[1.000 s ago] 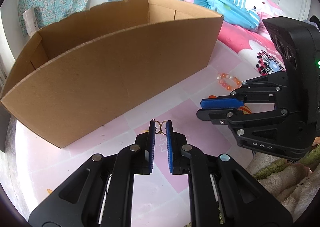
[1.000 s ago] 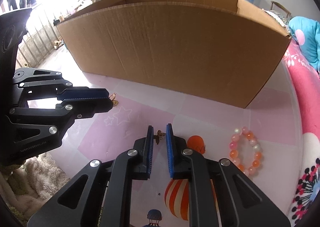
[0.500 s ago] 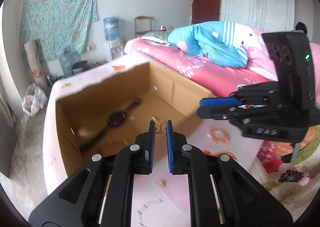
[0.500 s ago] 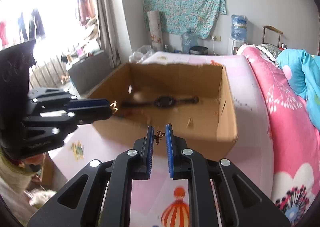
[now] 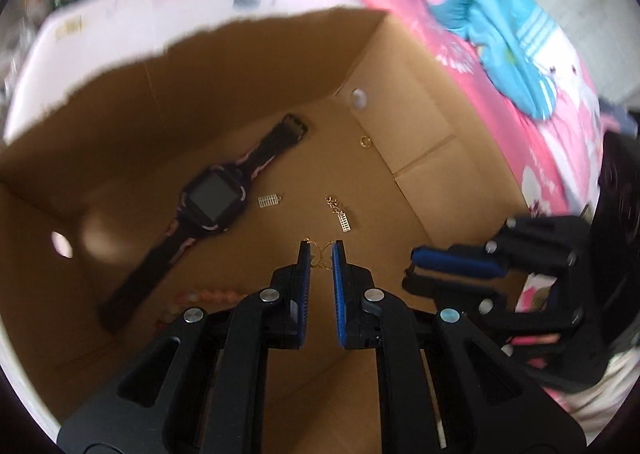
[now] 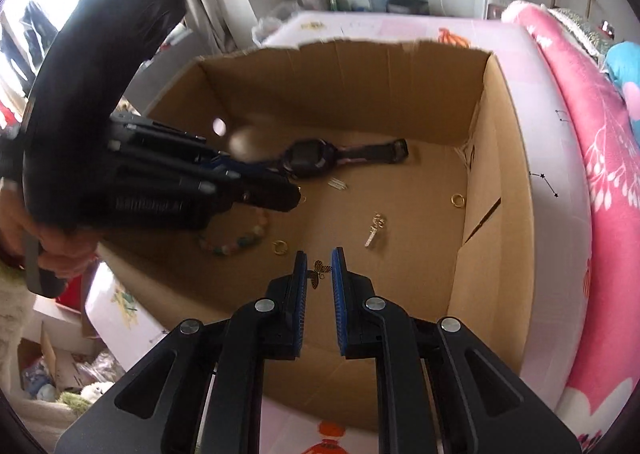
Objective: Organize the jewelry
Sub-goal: 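Carry both gold pieces into the box and open both tools, then withdraw both tools from the box back over the table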
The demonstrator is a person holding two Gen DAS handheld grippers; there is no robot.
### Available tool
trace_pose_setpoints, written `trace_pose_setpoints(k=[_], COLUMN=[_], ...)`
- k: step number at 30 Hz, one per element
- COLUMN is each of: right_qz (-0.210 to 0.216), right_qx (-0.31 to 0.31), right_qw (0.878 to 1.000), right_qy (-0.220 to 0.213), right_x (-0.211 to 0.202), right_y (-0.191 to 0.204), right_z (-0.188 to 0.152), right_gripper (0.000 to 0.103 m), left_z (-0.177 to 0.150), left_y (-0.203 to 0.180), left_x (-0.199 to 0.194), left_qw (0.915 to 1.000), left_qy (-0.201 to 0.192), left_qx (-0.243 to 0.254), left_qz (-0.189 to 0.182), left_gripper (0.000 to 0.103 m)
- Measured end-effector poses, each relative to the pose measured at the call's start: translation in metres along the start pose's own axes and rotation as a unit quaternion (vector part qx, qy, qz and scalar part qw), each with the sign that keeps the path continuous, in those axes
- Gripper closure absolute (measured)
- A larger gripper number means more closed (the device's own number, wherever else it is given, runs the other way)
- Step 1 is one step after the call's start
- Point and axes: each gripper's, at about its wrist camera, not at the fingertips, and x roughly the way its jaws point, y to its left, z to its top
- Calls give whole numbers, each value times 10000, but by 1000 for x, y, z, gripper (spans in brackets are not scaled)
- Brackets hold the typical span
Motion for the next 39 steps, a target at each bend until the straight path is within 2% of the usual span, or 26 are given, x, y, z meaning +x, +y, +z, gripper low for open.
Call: trace_pose_setpoints(k=[3, 7, 8, 12, 15, 18, 19, 22, 25, 27, 29, 31, 33, 36, 39], right_qz=[-7, -41, -24, -15, -3, -15, -31, -91, -161, -163, -141, -93, 3, 113, -45], right_qx=[-54, -110, -105, -41, 11, 59, 71, 80, 140, 184, 193, 228, 302, 457, 637], right_qw=[9997, 9995, 9996, 9998, 9999, 10000, 9999, 9994, 9974, 9948, 9907, 9848, 9800, 9768, 9773], right_qy=[228, 283, 267, 174, 104, -14, -65, -329, -685, -988, -1339, -1722, -1968, -2087, -2019], right_x=[7, 12, 12, 4, 0, -8, -10, -23, -44, -63, -83, -104, -116, -118, -112], right_y=[1, -3, -5, -7, -9, -11, -11, -10, -7, -3, 4, 13, 19, 28, 33], right_z=[1, 3, 4, 5, 6, 4, 3, 0, -5, -11, -21, -38, -55, -81, -107], right_gripper=[90, 89, 89, 89, 88, 86, 82, 75, 68, 62, 52, 37, 31, 27, 24], left_z=[5, 8, 10, 11, 11, 8, 7, 3, -8, -21, -39, -63, -94, -138, -182], left_y=[5, 8, 9, 12, 14, 13, 12, 6, 0, -7, -14, -28, -36, -40, -42], left_x=[10, 19, 18, 19, 18, 8, 3, -17, -43, -65, -87, -111, -130, -144, -140], left_qw=[9999, 9995, 9994, 9989, 9985, 9987, 9988, 9987, 9972, 9948, 9900, 9792, 9682, 9592, 9566], left_qy=[115, 185, 201, 178, 122, -69, -138, -410, -738, -1021, -1407, -2012, -2460, -2759, -2874], left_qx=[-98, -188, -226, -429, -512, -491, -461, -308, -150, -52, 48, 255, 438, 578, 378], left_qz=[48, 196, 162, -65, -123, -121, -105, -46, 13, 6, 16, 73, 100, 226, 290], left_gripper=[93, 93, 92, 79, 79, 78, 78, 71, 67, 62, 60, 46, 39, 31, 24])
